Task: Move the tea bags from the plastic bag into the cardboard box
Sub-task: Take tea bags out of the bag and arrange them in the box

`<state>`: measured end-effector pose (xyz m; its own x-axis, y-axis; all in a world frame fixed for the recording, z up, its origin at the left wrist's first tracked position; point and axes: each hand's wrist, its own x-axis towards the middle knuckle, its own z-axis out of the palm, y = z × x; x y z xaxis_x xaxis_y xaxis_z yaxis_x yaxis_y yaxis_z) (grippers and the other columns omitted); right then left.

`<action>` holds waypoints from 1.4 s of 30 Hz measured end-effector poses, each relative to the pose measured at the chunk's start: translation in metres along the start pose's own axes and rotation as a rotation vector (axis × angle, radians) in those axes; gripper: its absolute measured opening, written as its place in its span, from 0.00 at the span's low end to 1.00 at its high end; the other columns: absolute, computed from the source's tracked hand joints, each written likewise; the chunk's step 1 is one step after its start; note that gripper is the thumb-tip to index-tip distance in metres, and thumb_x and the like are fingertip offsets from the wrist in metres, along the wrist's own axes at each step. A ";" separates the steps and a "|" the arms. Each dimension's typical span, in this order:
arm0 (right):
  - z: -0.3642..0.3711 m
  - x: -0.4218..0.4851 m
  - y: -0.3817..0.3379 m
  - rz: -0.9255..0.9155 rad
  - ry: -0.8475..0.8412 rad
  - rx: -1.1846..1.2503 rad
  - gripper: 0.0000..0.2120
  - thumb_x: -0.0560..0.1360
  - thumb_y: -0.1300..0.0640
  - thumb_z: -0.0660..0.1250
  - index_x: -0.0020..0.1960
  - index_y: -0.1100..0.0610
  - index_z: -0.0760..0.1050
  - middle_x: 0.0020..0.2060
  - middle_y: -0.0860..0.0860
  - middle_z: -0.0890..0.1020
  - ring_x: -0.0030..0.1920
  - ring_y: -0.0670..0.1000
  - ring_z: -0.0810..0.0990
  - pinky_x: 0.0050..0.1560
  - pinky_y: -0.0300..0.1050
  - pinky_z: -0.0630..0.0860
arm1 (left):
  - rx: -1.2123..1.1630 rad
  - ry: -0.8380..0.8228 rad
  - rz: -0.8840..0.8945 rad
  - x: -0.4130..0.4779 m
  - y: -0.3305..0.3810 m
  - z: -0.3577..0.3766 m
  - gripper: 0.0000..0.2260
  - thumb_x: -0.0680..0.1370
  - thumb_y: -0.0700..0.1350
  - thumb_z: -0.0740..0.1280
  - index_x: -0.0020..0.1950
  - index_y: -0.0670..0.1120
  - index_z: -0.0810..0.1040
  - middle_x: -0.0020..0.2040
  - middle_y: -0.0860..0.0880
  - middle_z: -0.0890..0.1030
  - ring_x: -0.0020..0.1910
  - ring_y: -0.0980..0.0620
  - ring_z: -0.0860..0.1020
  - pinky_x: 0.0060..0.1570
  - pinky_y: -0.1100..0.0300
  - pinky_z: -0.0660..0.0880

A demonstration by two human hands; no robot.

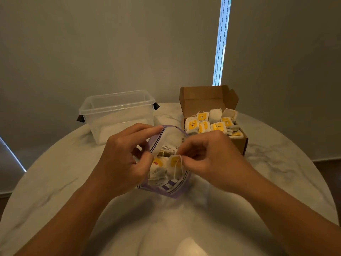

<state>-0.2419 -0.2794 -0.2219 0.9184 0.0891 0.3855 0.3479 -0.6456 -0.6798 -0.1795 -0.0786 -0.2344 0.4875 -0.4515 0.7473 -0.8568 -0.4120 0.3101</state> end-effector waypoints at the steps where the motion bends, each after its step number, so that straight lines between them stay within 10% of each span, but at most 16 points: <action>1: -0.006 -0.001 0.002 0.042 -0.024 0.110 0.06 0.72 0.61 0.74 0.47 0.53 0.84 0.40 0.46 0.85 0.42 0.44 0.84 0.45 0.41 0.83 | -0.003 -0.001 0.001 0.000 0.000 0.000 0.19 0.74 0.40 0.63 0.65 0.46 0.78 0.55 0.53 0.80 0.46 0.55 0.78 0.35 0.68 0.79; 11: -0.066 0.012 0.035 0.229 0.150 0.584 0.07 0.69 0.64 0.73 0.47 0.61 0.83 0.43 0.56 0.86 0.46 0.54 0.86 0.40 0.47 0.82 | -0.023 -0.009 0.028 0.000 -0.001 0.001 0.20 0.74 0.47 0.59 0.64 0.46 0.77 0.55 0.59 0.78 0.49 0.58 0.78 0.36 0.67 0.80; 18: -0.100 0.064 0.076 0.297 0.397 0.371 0.04 0.73 0.65 0.72 0.47 0.60 0.81 0.44 0.54 0.85 0.44 0.51 0.86 0.38 0.44 0.82 | -0.015 -0.022 0.027 0.000 -0.005 0.001 0.21 0.74 0.48 0.58 0.64 0.42 0.79 0.55 0.54 0.80 0.47 0.59 0.79 0.34 0.66 0.79; 42: -0.079 0.090 0.077 0.046 0.441 -0.318 0.07 0.72 0.62 0.74 0.49 0.56 0.83 0.40 0.47 0.83 0.39 0.43 0.81 0.46 0.36 0.78 | -0.013 -0.018 0.028 0.001 -0.006 -0.002 0.21 0.74 0.47 0.59 0.64 0.43 0.78 0.56 0.57 0.78 0.47 0.59 0.78 0.34 0.70 0.77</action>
<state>-0.1469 -0.3810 -0.1905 0.7414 -0.2271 0.6315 0.1725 -0.8449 -0.5063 -0.1740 -0.0752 -0.2348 0.4659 -0.4769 0.7453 -0.8723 -0.3887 0.2965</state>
